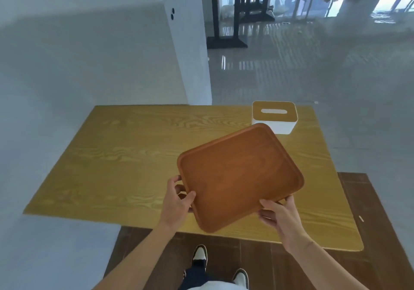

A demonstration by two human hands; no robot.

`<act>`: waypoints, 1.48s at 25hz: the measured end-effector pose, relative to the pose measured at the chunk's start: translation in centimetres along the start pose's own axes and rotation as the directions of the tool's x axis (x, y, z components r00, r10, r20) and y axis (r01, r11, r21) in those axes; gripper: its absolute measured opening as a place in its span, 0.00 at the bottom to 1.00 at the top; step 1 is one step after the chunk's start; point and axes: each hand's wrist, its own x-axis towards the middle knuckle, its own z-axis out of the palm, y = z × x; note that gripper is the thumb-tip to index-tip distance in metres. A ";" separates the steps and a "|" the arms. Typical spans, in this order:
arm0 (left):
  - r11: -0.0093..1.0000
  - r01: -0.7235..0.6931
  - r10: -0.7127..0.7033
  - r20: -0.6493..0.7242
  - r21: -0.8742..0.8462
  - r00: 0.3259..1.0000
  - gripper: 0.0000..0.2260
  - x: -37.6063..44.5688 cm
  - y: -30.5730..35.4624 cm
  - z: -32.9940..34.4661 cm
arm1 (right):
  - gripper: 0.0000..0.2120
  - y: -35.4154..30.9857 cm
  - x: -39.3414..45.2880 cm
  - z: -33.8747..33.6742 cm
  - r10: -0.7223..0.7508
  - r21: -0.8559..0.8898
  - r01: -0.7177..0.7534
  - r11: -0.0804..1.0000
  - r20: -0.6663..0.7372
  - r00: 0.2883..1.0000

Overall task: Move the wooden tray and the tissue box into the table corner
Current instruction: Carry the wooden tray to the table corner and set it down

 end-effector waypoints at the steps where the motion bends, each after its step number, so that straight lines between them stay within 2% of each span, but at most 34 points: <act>1: 1.000 -0.010 0.010 -0.029 0.006 1.000 0.22 -0.3 0.0 -1.1 | 0.22 0.2 0.0 1.0 -0.003 -0.009 0.003 1.000 0.018 1.000; 5: 1.000 -0.020 0.022 -0.117 0.018 0.993 0.21 -1.5 -0.7 -6.3 | 0.20 1.4 0.1 5.2 0.012 -0.052 -0.007 0.999 0.086 0.996; 12: 1.000 0.009 -0.011 -0.215 -0.014 0.976 0.23 -3.0 -4.4 -17.1 | 0.22 4.9 -1.3 14.8 0.034 -0.186 -0.004 0.983 0.158 0.987; 17: 1.000 0.013 -0.018 -0.229 -0.023 0.973 0.23 -3.0 -7.0 -26.0 | 0.18 8.5 -3.5 23.1 0.030 -0.253 0.012 0.967 0.162 0.986; 22: 1.000 -0.008 0.008 -0.195 -0.002 0.981 0.23 -1.0 -8.4 -32.2 | 0.16 10.7 -4.9 28.5 -0.017 -0.302 0.044 0.952 0.092 0.996; 29: 0.998 -0.027 0.032 -0.092 0.052 0.995 0.24 4.3 -8.1 -34.2 | 0.13 10.5 -3.1 31.0 -0.015 -0.329 0.011 0.944 -0.010 1.000; 37: 0.975 -0.026 0.031 -0.018 0.222 0.999 0.24 13.6 -5.6 -33.1 | 0.12 8.1 3.8 32.7 0.007 -0.286 -0.023 0.958 -0.057 0.998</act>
